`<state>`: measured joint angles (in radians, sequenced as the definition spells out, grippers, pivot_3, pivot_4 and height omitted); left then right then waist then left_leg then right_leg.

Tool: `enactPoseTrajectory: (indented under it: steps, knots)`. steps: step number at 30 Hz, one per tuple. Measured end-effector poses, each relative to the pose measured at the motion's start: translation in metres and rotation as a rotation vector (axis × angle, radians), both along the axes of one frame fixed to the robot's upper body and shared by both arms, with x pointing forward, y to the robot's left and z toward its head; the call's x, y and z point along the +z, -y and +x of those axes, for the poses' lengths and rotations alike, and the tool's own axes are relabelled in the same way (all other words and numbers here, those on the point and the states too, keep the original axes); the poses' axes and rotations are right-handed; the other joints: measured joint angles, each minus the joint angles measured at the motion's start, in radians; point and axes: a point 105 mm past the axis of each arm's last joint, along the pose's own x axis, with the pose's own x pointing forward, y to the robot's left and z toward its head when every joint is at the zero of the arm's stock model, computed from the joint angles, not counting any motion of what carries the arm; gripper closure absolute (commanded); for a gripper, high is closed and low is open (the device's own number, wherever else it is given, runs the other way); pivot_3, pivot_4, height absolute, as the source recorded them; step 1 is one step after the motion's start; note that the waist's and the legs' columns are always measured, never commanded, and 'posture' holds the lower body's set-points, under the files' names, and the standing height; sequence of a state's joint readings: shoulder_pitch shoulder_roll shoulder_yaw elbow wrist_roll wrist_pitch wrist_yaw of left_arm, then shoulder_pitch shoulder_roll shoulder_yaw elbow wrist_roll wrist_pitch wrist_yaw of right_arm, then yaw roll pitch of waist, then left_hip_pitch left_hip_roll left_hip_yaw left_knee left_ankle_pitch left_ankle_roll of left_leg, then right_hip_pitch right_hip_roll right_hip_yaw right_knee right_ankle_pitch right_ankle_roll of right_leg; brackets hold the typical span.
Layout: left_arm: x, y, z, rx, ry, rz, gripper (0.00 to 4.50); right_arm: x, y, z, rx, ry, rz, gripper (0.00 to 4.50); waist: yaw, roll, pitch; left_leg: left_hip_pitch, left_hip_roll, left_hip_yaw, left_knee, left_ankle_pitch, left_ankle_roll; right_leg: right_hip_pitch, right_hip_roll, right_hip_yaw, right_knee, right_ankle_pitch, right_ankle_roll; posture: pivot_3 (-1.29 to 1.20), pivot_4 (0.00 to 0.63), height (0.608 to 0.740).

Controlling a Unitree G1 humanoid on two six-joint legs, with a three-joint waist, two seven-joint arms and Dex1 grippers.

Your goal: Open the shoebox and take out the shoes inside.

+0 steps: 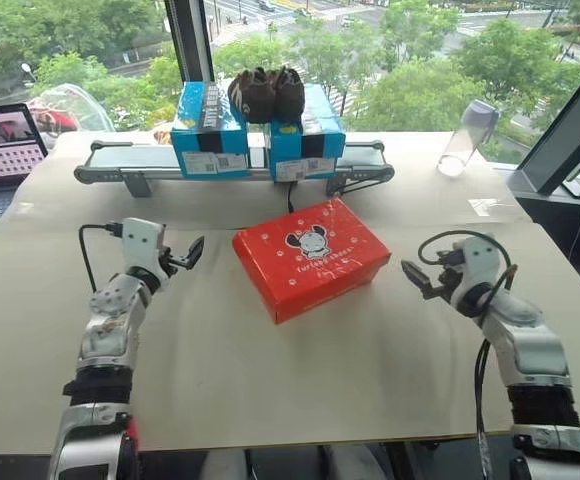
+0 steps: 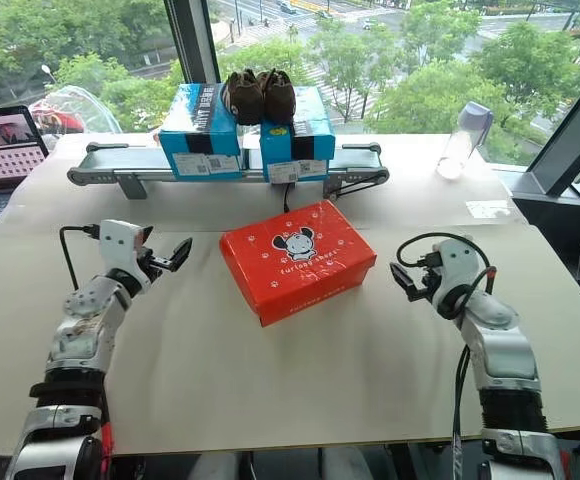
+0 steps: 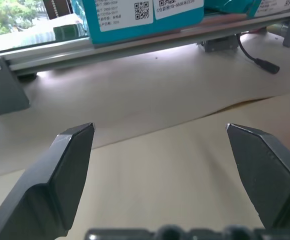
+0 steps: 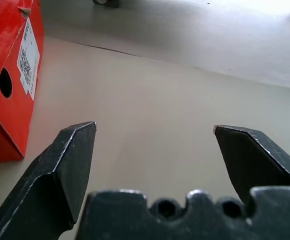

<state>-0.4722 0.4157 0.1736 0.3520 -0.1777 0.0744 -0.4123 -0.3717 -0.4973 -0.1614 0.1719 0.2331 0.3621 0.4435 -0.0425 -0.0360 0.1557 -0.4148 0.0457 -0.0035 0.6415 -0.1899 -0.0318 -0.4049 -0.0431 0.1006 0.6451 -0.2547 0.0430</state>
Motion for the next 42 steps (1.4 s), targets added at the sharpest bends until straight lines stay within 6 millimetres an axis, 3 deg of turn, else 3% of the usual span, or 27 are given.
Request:
enactPoseTrajectory:
  steps: [4, 9, 17, 21, 26, 32, 36, 42]
  knots:
    - [-0.004, 0.015, 0.012, -0.02, 0.016, -0.013, 0.0, -0.005, -0.015, 0.011, 0.037, 0.009, 0.007, 0.02, 0.0, 0.0, 0.0, 0.0, 0.0, 0.0, 0.0, 0.0, 0.0, 0.0, 0.0, 0.0, 0.0, 0.001, -0.001, 0.0, 0.15, 0.74]
    - [-0.027, 0.051, 0.015, -0.101, -0.036, -0.011, 0.0, -0.018, -0.035, 0.016, 0.097, -0.005, 0.031, 0.02, 0.0, 0.0, 0.0, 0.0, -0.001, -0.001, 0.0, 0.0, 0.0, 0.0, 0.0, 0.0, 0.0, 0.001, 0.0, 0.0, 0.15, 0.74]
    - [-0.053, 0.064, -0.021, -0.112, -0.084, -0.047, 0.0, -0.023, -0.061, 0.0, 0.167, 0.002, 0.081, 0.02, -0.004, 0.001, 0.0, 0.0, 0.0, -0.001, 0.0, -0.001, 0.001, 0.0, 0.0, 0.0, 0.002, 0.001, 0.0, 0.0, 0.15, 0.74]
    - [-0.056, 0.06, -0.039, -0.091, -0.116, -0.042, 0.0, -0.02, -0.075, -0.012, 0.225, -0.017, 0.081, 0.02, -0.004, 0.001, 0.0, 0.001, 0.0, -0.001, 0.0, -0.001, 0.001, 0.0, 0.0, 0.0, 0.002, 0.001, 0.0, 0.0, 0.15, 0.74]
    - [-0.059, 0.03, -0.076, -0.013, -0.183, -0.002, 0.0, -0.014, -0.105, -0.043, 0.362, -0.062, 0.104, 0.02, -0.022, 0.001, 0.0, 0.001, 0.001, -0.001, -0.001, -0.001, 0.001, -0.001, 0.0, 0.0, 0.002, -0.001, 0.002, 0.0, 0.15, 0.74]
    - [-0.058, 0.006, -0.103, 0.058, -0.24, 0.029, 0.0, -0.001, -0.129, -0.056, 0.459, -0.067, 0.121, 0.02, -0.024, 0.001, 0.0, 0.002, 0.001, -0.001, -0.001, -0.001, 0.0, 0.0, 0.0, 0.0, 0.001, -0.004, 0.004, 0.0, 0.15, 0.74]
    - [-0.057, 0.001, -0.105, 0.052, -0.248, 0.042, 0.0, -0.001, -0.133, -0.057, 0.474, -0.079, 0.121, 0.02, -0.015, 0.0, 0.0, 0.001, 0.001, -0.001, -0.001, -0.001, 0.0, -0.001, 0.0, 0.0, 0.001, -0.004, 0.004, 0.0, 0.15, 0.74]
    - [-0.04, -0.001, -0.084, 0.028, -0.197, 0.038, 0.0, -0.008, -0.123, -0.055, 0.499, -0.129, 0.009, 0.02, -0.003, -0.001, 0.001, 0.0, 0.001, -0.001, -0.001, -0.001, 0.0, -0.001, 0.0, -0.001, 0.001, -0.004, 0.004, 0.0, 0.15, 0.74]
